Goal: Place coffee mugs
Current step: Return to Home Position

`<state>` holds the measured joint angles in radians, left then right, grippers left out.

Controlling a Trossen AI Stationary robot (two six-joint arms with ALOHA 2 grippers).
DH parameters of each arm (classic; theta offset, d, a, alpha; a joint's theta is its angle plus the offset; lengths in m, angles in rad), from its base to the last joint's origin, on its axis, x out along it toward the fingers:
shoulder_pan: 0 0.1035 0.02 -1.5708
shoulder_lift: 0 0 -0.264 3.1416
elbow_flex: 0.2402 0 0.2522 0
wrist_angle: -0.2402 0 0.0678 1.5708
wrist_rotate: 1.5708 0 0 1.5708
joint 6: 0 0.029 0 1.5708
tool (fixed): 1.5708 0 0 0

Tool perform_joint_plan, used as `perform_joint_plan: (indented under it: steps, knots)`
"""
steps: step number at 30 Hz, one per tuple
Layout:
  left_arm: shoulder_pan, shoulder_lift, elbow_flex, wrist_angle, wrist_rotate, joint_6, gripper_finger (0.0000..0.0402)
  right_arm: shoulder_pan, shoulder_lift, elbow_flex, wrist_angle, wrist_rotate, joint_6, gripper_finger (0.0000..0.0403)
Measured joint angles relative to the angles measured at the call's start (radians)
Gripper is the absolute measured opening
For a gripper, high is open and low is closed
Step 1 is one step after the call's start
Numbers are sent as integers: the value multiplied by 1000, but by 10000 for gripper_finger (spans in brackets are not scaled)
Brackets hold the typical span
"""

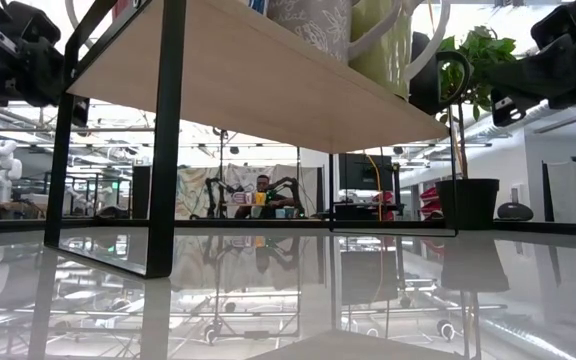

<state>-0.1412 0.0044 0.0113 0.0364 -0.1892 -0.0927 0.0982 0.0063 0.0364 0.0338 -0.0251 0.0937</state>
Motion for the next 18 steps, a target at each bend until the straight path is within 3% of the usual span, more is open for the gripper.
perform_joint_plan:
  steps: [11,18]
  knots:
    - [53,0,0,-2,13,184,1,0,0,0,0,-1,0,0]
    - [97,0,0,-27,171,143,1,0,0,0,0,-1,0,0]
